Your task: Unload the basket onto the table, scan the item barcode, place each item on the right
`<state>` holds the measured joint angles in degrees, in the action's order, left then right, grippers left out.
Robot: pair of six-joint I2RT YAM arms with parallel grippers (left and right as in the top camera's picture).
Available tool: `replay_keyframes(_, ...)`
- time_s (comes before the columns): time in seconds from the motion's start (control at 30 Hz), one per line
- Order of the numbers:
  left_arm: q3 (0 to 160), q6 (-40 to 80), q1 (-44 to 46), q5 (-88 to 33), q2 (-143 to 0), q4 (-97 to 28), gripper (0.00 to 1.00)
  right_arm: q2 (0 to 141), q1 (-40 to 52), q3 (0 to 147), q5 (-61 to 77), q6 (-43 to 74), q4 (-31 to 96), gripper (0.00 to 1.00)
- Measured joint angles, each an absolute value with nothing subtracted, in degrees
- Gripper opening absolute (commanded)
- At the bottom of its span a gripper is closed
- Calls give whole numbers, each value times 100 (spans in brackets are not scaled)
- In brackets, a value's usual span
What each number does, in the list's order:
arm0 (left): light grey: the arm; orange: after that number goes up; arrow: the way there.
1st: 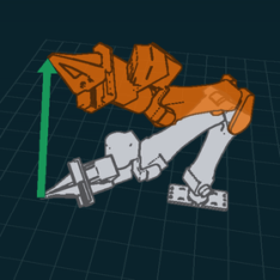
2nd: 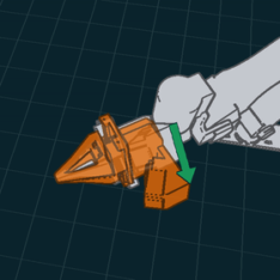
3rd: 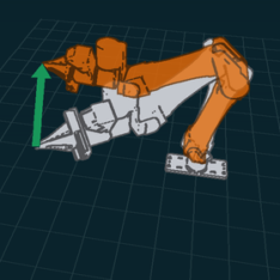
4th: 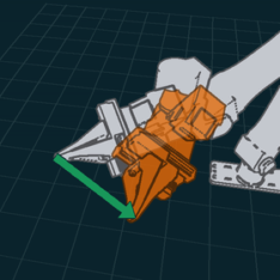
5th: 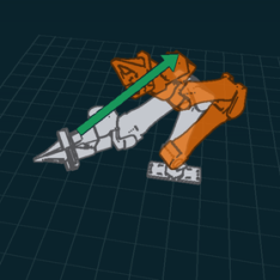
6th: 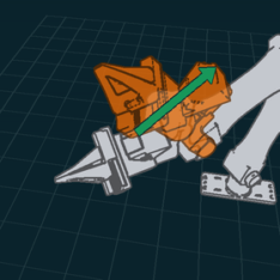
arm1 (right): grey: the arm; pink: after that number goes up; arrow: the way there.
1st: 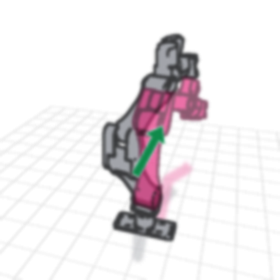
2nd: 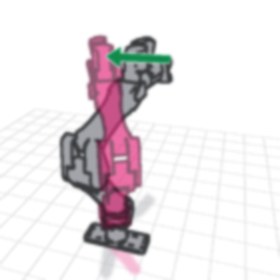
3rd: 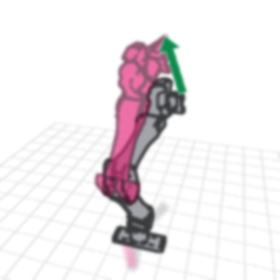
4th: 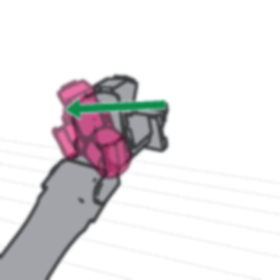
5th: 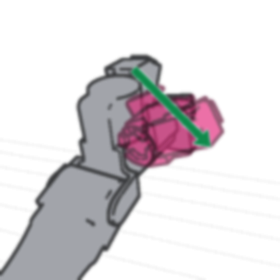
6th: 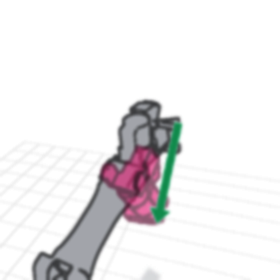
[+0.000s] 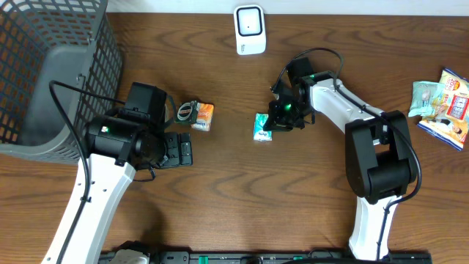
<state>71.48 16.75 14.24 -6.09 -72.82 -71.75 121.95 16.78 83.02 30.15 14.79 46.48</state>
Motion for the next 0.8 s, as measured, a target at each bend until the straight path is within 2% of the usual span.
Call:
replay_keyframes(0.27,7148,1675,1426,-609,-7282,-7175,98,12171,1559,8331,3741,932,4995,1)
replay_keyframes(0.43,7148,1675,1424,-609,-7282,-7172,98,11592,1048,8331,4923,-301,5430,1)
replay_keyframes(0.6,7148,1675,1426,-611,-7282,-7172,98,10750,346,8414,6145,-2008,6648,1)
replay_keyframes(0.8,7148,1678,1426,-609,-7284,-7175,97,10639,80,8425,6794,-3229,7631,1)
